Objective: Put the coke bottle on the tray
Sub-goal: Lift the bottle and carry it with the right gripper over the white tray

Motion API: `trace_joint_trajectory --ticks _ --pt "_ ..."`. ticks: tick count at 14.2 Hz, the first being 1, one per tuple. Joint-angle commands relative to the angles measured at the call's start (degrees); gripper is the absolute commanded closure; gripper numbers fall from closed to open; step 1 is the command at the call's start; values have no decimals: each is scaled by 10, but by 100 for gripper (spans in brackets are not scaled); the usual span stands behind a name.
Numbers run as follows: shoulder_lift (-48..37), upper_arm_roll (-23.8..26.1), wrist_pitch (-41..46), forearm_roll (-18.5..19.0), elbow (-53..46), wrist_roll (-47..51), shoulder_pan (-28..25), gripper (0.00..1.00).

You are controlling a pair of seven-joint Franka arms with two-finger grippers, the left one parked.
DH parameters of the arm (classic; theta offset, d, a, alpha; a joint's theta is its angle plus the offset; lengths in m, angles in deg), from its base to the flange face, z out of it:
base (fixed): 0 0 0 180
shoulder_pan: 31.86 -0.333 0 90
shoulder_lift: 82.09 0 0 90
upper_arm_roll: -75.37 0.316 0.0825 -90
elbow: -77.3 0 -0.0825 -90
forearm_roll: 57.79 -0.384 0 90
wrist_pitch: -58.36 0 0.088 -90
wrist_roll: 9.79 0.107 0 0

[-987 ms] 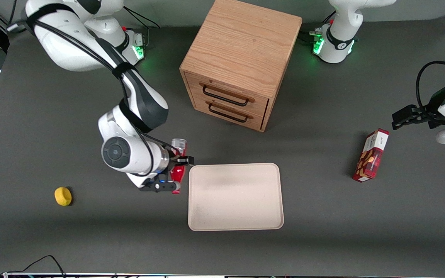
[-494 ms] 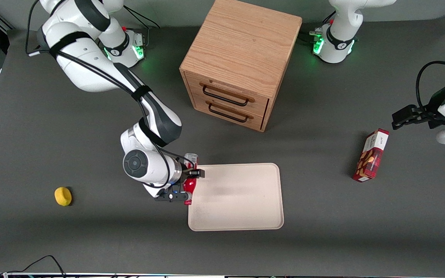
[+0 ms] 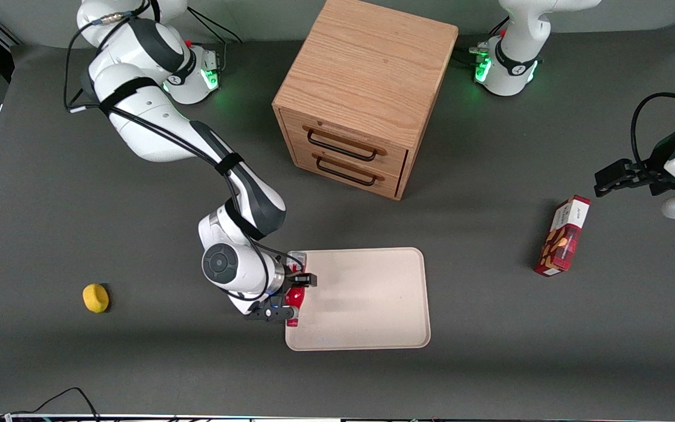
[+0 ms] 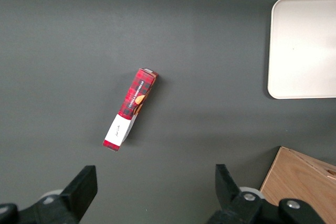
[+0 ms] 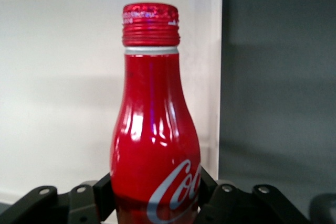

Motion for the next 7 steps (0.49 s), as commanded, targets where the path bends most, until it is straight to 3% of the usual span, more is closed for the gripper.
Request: trace_joint_trajectory --ticks 1,7 --pt "48 -13 6 12 -81 -9 -25 100" --pt "61 -38 -14 13 -80 -20 -29 100"
